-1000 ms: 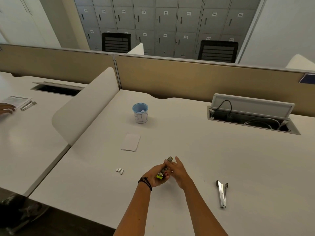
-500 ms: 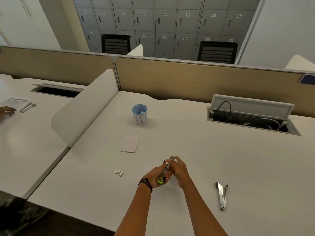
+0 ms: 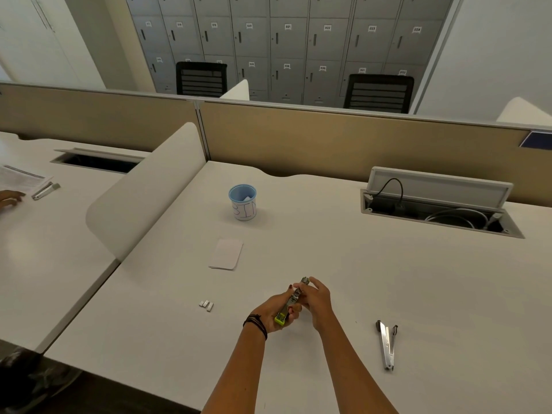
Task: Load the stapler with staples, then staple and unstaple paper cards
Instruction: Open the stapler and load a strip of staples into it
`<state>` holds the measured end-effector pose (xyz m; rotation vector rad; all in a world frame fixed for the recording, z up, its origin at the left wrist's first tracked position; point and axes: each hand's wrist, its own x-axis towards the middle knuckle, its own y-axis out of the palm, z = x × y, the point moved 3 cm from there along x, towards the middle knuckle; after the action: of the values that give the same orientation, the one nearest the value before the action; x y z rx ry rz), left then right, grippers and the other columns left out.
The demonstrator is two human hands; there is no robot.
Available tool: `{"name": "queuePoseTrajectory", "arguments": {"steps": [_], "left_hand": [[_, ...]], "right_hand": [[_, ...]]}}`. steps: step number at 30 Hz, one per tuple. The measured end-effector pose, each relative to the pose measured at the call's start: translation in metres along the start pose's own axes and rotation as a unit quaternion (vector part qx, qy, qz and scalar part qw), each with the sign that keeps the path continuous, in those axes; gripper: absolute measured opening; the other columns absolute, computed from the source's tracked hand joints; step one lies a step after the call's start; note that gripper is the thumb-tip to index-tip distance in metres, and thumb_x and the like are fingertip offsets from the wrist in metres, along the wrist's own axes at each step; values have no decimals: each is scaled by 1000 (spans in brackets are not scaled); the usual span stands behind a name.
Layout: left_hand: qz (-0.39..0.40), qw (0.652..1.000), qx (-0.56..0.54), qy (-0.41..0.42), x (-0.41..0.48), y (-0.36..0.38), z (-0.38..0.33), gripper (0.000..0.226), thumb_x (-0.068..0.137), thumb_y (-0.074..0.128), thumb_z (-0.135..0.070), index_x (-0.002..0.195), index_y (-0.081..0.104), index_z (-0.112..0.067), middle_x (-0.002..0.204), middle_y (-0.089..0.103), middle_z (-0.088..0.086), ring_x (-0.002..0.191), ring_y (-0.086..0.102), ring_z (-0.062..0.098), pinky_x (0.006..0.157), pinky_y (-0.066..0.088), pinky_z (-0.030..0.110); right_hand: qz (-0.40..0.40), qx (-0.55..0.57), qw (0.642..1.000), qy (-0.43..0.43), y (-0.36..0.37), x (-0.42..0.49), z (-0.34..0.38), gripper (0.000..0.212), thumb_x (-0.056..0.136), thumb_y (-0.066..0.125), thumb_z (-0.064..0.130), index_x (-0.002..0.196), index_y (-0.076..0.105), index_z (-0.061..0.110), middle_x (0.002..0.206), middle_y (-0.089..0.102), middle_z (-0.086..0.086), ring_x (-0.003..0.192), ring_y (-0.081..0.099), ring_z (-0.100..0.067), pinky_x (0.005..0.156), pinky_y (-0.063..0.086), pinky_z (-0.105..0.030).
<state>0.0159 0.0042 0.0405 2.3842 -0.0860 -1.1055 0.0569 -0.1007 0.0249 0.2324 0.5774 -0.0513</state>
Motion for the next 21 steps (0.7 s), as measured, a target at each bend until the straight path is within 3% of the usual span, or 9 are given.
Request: {"name": "queuePoseTrajectory", "arguments": {"steps": [4,8,11,15,21], "left_hand": [[4,1000,-5,-1,0,3,-1,35,99,38,-37,97,56,-7,49,53,0,36,48,5,34,45,15],[-16,1000,13,1,0,3,-2,44,102,29,-33,97,61,-4,58,68,7,51,67,15,47,56,22],[-28,999,35,-3,0,4,-4,47,104,23,-28,94,60,-2,67,73,9,58,71,16,49,56,20],[-24,997,77,-9,-3,-1,-7,45,103,24,-24,96,62,0,75,75,9,64,72,14,55,57,20],[-55,981,178,57,-6,8,-25,40,101,36,-24,108,61,6,75,75,10,65,72,15,60,59,22]], "right_hand": [[-17,15,1000,-14,-1,-1,2,57,84,61,0,136,38,3,104,67,-23,84,63,-27,57,51,-22],[-54,55,996,-47,-6,2,3,45,87,56,-2,129,45,6,97,67,-21,82,66,-34,66,57,-33],[-86,76,989,-90,-11,2,6,38,88,53,-5,123,49,8,97,66,-22,72,67,-32,61,56,-30],[-152,53,977,-143,-19,1,12,41,88,55,-1,126,49,13,100,64,-19,80,68,-35,56,59,-30],[-228,-58,949,-211,-20,-7,21,53,89,56,5,138,38,12,110,59,-15,74,63,-27,67,58,-50]]}}
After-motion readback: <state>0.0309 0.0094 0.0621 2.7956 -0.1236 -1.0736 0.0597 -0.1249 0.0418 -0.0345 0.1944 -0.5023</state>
